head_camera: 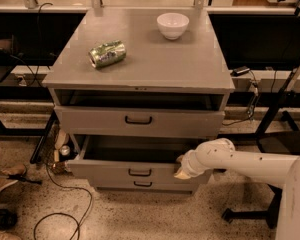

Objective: Open middle drawer

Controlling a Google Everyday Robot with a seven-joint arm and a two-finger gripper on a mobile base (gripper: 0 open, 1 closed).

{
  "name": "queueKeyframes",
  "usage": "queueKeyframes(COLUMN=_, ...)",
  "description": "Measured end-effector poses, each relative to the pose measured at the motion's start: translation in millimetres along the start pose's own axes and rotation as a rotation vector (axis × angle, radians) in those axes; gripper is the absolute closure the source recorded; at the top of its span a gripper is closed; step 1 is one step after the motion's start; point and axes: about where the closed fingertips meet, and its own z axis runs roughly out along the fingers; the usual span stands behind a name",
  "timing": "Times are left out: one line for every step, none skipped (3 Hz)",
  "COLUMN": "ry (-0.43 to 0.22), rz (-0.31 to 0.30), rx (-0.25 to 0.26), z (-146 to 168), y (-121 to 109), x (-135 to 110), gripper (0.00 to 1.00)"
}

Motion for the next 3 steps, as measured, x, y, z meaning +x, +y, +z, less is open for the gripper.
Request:
queueKeyframes(ry=0.0, rz=0.0, rx=0.0, z=0.0, y=0.1, x=0.0, gripper=1.0)
queueKeyframes(ry=-0.001, rz=0.008, rx=0.0, z=-0.9, y=4.8, x=1.6, gripper=1.0)
queueKeyframes(ry=-0.001, rz=0.008, rx=0.0, z=-0.9, y=4.8, x=1.5, gripper=1.0)
